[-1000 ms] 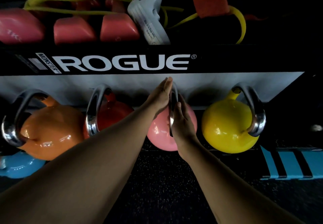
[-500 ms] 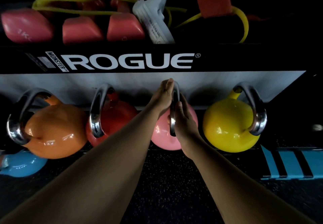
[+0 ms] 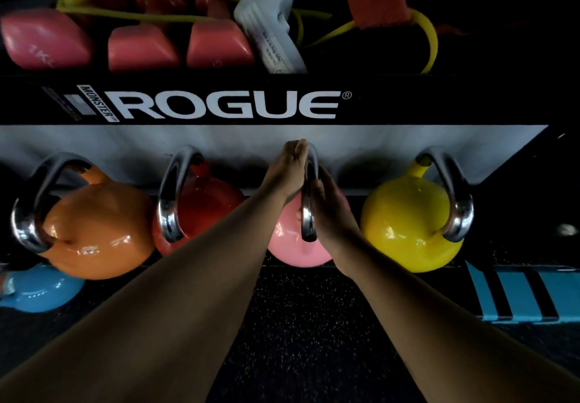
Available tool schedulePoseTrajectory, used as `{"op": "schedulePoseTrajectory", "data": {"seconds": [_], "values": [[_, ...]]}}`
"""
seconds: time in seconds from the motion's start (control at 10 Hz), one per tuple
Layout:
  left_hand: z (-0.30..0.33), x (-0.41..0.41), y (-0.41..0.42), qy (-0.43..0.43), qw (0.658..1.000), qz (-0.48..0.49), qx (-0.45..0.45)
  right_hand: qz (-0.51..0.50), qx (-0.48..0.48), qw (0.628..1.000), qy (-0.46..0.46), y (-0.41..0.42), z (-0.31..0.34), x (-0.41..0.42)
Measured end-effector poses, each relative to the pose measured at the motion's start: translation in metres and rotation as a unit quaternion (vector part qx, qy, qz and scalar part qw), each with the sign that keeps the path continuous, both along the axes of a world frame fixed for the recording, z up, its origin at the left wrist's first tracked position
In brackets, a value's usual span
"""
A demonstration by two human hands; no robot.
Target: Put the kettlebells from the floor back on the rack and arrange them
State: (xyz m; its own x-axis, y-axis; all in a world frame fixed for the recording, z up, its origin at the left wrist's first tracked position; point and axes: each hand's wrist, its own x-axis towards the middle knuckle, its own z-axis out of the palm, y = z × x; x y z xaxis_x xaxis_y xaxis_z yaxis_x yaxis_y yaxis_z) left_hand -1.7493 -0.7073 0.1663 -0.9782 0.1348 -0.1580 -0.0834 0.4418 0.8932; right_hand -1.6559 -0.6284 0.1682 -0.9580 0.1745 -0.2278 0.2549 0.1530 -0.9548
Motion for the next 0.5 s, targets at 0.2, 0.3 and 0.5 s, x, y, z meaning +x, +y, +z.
{"op": "schedulePoseTrajectory", "data": {"seconds": [0.2,0.3,0.5], "values": [[0.015,-0.004,-0.006,0.108,0.976,-0.033,-0.186,0.097,0.207,0.973,0.011,0.040,0.016,0.005],[0.024,0.005,-0.016,0.166,0.960,-0.062,-0.218,0.099,0.295,0.950,0.035,0.059,0.021,0.011],[0.045,0.053,-0.006,0.234,0.886,-0.191,-0.351,0.085,0.409,0.904,0.092,0.102,0.026,0.028]]}}
